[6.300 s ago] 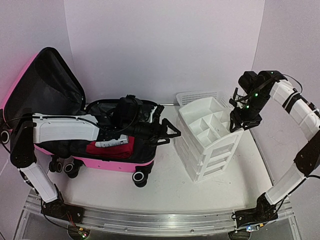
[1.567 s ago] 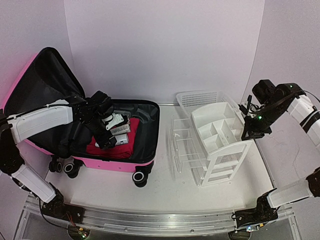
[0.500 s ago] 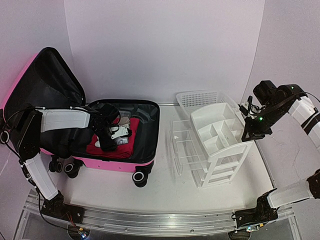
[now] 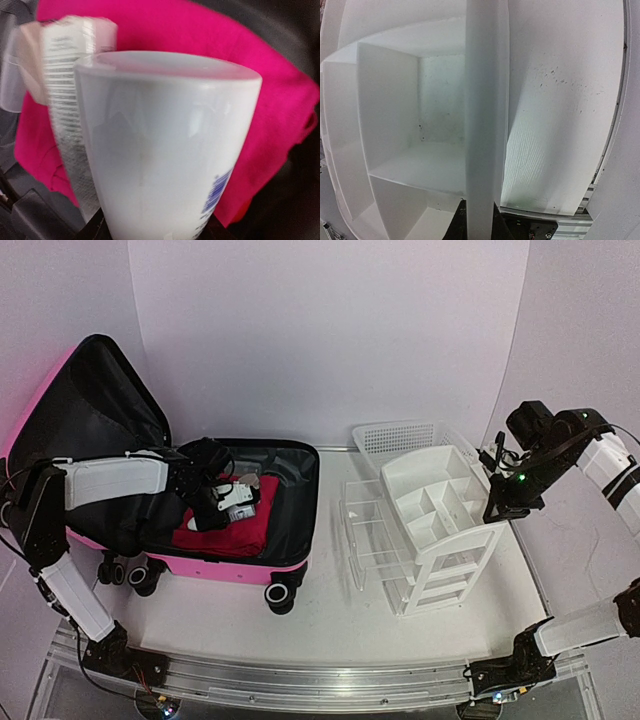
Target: Open, take out, and arrange the luggage
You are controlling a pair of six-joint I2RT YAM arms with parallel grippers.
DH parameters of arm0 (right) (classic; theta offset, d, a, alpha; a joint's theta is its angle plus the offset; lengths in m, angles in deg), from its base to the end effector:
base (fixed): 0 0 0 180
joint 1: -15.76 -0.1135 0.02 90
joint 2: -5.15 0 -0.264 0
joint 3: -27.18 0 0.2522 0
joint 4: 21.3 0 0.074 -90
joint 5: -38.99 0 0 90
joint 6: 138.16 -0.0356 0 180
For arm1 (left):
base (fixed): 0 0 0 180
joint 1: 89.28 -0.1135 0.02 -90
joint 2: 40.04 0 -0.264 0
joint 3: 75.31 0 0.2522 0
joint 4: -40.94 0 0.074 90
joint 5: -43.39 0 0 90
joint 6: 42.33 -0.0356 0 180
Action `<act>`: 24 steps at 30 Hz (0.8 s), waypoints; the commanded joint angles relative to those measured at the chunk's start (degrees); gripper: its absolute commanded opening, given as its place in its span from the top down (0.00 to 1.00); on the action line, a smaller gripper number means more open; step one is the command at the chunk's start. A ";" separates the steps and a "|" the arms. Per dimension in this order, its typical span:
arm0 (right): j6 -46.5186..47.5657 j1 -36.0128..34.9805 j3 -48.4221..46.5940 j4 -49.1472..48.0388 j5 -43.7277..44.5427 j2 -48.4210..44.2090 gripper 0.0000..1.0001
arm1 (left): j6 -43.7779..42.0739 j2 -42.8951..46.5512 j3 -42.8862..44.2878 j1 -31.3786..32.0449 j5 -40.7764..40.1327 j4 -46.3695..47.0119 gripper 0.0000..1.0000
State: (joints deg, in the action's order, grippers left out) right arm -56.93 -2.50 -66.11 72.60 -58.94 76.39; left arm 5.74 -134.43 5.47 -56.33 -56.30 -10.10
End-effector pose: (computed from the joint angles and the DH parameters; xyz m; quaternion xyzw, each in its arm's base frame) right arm 0.1911 0.0682 0.3543 -0.0924 0.9808 0.1032 0.1370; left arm 0.2819 -0.1756 0.2188 0.5763 0.7831 0.0993 0.2115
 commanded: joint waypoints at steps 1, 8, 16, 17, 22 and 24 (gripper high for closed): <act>0.65 0.03 -1.61 -2.71 0.45 -1.99 1.00 | 0.97 8.16 0.57 -0.08 4.05 0.76 0.62; 0.78 0.05 -1.84 -2.71 0.60 -1.63 1.00 | 4.58 14.34 1.81 -0.08 9.09 -0.89 0.69; 0.60 0.00 -1.77 -2.72 0.63 -1.63 1.00 | 22.90 22.04 9.73 -0.08 26.38 -0.40 0.71; 0.49 0.00 -1.63 -2.71 0.49 -1.56 1.00 | 26.72 22.58 10.54 -0.06 29.19 0.84 0.71; 0.17 -0.02 -1.63 -3.02 -0.09 -1.03 1.00 | 53.21 24.57 6.84 0.00 39.85 18.12 0.71; 0.08 -0.01 -1.37 -3.12 -0.08 -1.10 1.00 | 68.29 24.24 3.36 0.20 40.71 27.35 0.71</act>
State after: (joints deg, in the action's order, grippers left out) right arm -57.00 -2.50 -66.11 72.60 -58.94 76.39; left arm 44.62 -111.37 11.92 -56.31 -24.50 -3.61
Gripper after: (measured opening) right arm 0.088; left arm 0.432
